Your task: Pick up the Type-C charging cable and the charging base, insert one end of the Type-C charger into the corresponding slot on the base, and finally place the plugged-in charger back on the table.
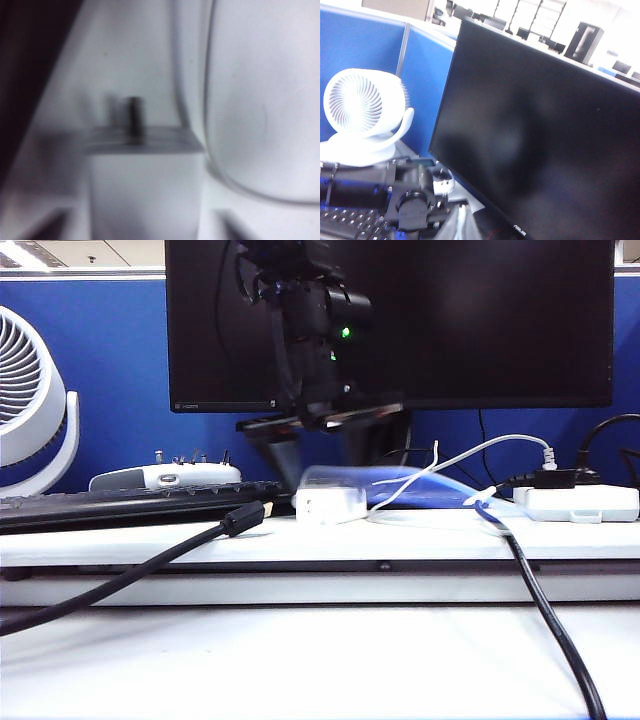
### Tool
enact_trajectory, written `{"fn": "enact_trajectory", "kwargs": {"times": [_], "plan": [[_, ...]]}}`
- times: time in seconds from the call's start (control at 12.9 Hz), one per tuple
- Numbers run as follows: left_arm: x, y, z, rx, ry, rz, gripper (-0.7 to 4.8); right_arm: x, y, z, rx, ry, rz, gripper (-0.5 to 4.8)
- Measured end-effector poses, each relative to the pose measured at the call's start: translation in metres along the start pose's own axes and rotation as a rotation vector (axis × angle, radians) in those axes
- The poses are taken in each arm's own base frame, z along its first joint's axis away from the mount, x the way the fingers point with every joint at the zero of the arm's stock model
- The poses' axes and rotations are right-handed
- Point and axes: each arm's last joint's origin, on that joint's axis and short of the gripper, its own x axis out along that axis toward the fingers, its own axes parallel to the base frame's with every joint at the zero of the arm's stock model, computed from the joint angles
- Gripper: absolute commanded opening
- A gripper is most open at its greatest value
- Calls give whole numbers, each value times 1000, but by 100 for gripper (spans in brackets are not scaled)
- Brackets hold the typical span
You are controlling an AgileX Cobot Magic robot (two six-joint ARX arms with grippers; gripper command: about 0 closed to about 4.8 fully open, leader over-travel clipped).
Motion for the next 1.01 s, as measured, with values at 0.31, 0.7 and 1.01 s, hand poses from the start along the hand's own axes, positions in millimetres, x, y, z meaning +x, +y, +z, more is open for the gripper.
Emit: {"fn": "enact_trajectory", "kwargs": {"times": [0.31, 0.7, 1.01], "plan": [[-17, 1, -3, 0, -23, 1, 309, 0, 1, -2, 0, 19, 6, 58], [-173, -3, -42, 21, -424, -50, -6, 0, -5, -4, -7, 94, -186, -2], [-326, 3, -137, 42, -929, -84, -6, -7, -5, -2, 33, 68, -164, -2]]}}
